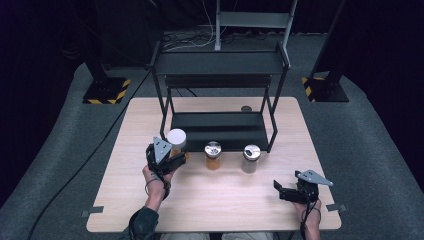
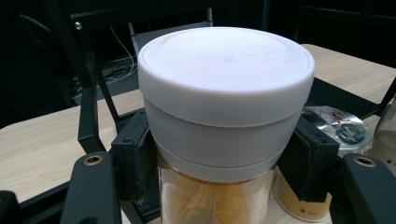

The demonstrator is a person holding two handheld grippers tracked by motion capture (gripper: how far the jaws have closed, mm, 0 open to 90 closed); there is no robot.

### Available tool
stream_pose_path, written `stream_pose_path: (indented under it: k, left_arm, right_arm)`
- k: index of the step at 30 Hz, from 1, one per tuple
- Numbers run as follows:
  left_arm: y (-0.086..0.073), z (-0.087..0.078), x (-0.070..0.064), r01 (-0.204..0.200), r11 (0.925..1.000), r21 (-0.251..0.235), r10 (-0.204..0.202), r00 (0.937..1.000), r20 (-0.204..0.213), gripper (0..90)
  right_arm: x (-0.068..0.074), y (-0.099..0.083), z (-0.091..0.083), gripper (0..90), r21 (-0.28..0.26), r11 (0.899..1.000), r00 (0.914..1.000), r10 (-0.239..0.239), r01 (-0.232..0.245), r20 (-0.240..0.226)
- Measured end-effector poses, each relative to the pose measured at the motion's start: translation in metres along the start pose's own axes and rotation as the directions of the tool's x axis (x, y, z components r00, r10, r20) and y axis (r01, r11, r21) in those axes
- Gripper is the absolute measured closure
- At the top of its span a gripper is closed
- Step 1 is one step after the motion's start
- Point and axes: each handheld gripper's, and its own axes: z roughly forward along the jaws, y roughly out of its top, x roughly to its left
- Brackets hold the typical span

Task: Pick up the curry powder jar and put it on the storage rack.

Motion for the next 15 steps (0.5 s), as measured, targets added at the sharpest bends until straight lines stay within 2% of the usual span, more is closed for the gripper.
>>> stream_pose_path:
  k: [15]
  left_arm:
    - [0.0074, 0.0092, 0.0000, -0.012, 0.9999, 0.006, 0.012, 0.9999, 0.003, 35.2]
  right_arm:
    - [-0.0001, -0.0001, 0.0000, 1.3, 0.000, 1.000, 1.0000, 0.001, -0.001, -0.001]
